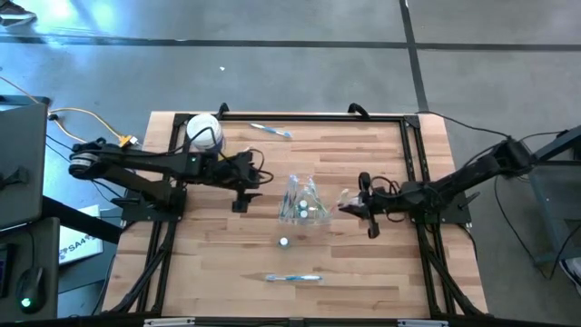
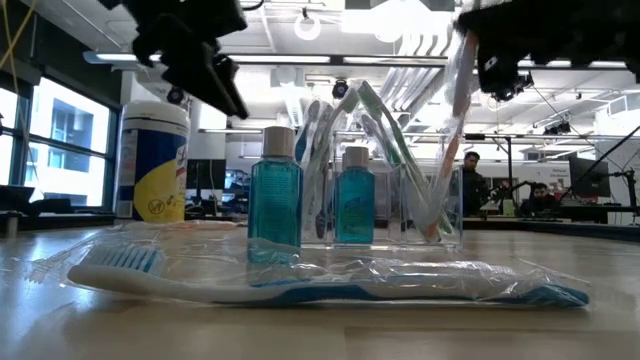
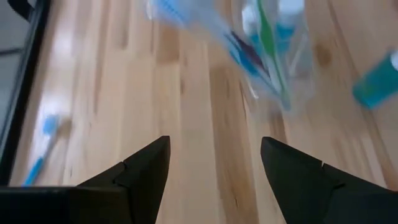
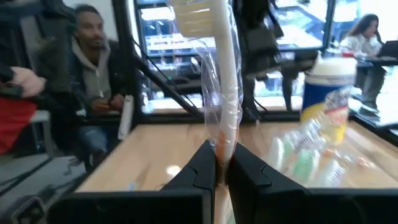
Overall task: Pick & Place toothbrushing station
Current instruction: Put the bottom orange toothbrush into the transparent organizer
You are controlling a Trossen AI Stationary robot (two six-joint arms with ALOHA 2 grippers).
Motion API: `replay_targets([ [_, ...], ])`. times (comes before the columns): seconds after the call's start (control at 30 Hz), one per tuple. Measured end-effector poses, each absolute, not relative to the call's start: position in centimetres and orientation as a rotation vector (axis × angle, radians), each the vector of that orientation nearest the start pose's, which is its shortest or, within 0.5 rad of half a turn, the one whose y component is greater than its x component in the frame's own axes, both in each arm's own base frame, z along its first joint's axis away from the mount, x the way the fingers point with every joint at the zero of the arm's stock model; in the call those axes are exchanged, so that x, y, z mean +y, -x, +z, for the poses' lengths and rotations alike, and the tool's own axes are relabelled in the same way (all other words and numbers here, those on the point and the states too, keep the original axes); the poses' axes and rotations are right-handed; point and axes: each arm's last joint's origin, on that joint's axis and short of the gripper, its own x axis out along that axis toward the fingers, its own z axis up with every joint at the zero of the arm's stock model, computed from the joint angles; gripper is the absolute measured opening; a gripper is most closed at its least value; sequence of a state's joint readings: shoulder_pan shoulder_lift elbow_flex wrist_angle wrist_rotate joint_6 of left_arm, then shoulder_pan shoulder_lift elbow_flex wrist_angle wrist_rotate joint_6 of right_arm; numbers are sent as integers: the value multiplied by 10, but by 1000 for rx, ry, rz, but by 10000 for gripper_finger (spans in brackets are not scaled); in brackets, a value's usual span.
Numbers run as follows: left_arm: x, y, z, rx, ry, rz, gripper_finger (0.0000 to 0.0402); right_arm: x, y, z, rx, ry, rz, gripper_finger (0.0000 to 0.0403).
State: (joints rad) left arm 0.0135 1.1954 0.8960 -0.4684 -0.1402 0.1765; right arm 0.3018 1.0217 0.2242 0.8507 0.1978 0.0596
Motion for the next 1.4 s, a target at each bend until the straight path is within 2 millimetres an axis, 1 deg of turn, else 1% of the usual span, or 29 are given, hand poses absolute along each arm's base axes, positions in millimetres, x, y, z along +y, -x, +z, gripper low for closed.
replay_targets([
  [0.07, 7, -240, 265, 786, -210, 79, 248, 49, -190, 196, -40, -83, 95, 12],
  [0.13, 7, -241, 267, 756, -206, 76, 248, 46, -195, 192, -35, -100, 95, 12],
  [0.2, 7, -237, 266, 768, -203, 72, 248, 43, -198, 190, -39, -116, 90, 12],
  [0.3, 7, -237, 268, 739, -197, 75, 248, 38, -203, 183, -9, -137, 62, 12],
  [0.37, 7, -234, 264, 759, -188, 75, 248, 36, -205, 179, 6, -158, 60, 12],
  [0.5, 7, -234, 261, 762, -186, 75, 248, 33, -210, 170, 41, -184, 42, 12],
  [0.63, 7, -234, 259, 747, -183, 69, 248, 32, -214, 165, 41, -198, 38, 12],
  [0.8, 7, -236, 260, 726, -172, 75, 248, 32, -219, 154, 80, -208, 29, 12],
  [1.07, 6, -240, 265, 661, -118, 84, 248, 35, -236, 145, 131, -207, 25, 12],
  [1.17, 6, -239, 264, 666, -112, 72, 248, 36, -242, 141, 154, -221, 35, 12],
  [1.4, 6, -239, 264, 665, -89, 79, 248, 35, -244, 138, 169, -262, 27, 12],
])
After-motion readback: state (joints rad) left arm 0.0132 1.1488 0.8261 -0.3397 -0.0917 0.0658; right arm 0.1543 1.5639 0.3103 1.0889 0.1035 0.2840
